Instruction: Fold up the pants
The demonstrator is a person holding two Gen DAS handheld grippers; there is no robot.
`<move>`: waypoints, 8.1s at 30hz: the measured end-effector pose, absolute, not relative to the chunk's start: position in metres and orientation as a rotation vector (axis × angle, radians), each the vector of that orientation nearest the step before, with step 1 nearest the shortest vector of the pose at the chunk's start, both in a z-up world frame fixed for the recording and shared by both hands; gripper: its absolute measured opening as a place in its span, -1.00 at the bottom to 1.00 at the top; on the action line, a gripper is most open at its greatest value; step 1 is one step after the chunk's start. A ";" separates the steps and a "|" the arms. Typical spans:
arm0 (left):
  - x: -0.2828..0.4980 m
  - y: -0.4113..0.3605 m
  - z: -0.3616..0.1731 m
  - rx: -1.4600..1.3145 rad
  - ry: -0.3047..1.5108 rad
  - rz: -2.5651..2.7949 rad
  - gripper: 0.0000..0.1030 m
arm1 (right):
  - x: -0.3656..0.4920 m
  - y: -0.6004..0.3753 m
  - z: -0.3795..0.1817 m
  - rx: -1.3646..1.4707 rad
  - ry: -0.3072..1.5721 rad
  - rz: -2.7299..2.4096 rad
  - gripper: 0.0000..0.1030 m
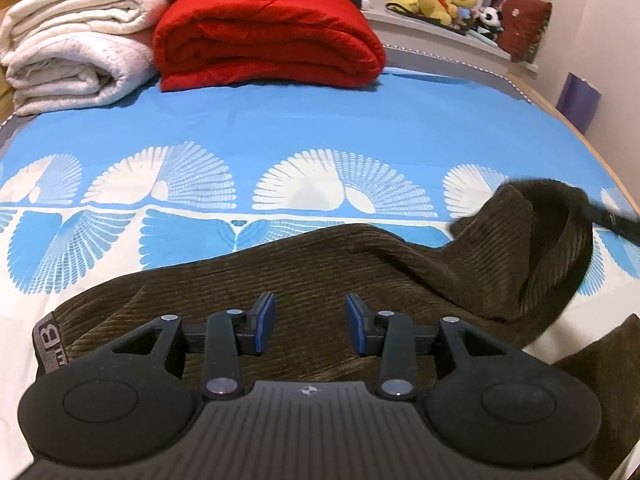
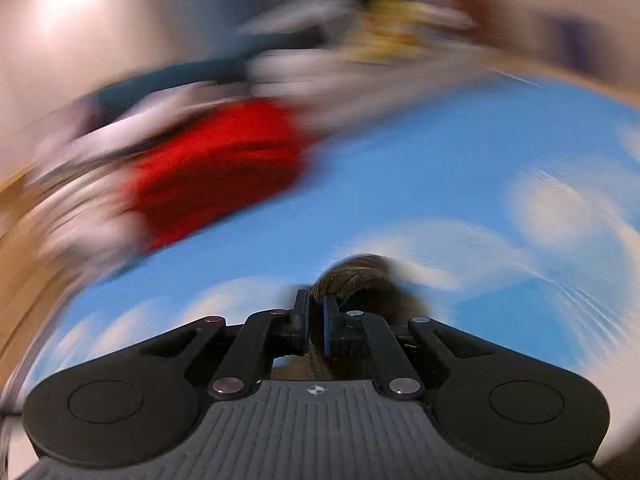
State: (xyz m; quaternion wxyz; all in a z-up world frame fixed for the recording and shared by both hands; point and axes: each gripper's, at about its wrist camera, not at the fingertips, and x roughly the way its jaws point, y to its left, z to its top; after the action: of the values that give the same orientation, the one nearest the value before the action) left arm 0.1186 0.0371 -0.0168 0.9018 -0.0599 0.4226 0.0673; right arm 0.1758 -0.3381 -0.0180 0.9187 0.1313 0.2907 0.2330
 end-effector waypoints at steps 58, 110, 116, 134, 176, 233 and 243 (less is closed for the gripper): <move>0.122 0.051 -0.027 -0.128 0.978 0.182 -0.11 | 0.195 -0.495 -0.054 0.647 0.554 -0.336 -0.86; 0.110 0.044 -0.071 -0.111 1.084 -0.078 -0.43 | 0.143 -0.493 -0.015 0.468 0.614 -0.241 -0.31; 0.057 0.072 -0.037 -0.014 1.045 0.003 -0.33 | 0.096 -0.449 0.028 0.343 0.556 0.023 -0.16; -0.068 0.152 -0.139 0.172 1.403 -0.006 0.04 | 0.010 -0.340 0.012 -0.380 0.697 0.255 0.12; 0.082 0.226 -0.084 -0.154 0.922 0.384 -0.84 | 0.085 -0.309 0.025 -0.064 0.625 0.299 -0.58; -0.005 0.199 -0.053 -0.186 0.901 0.123 -0.96 | 0.068 -0.312 0.027 -0.022 0.688 0.295 -0.55; 0.098 0.223 -0.114 -0.210 0.890 0.175 -0.85 | 0.089 -0.306 0.017 -0.060 0.700 0.306 -0.55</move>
State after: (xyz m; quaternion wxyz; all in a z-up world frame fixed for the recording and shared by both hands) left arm 0.0978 0.2235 -0.1141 0.8935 -0.1014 0.4293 0.0843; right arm 0.0888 -0.3060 0.0166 0.9274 -0.0294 0.3417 0.1492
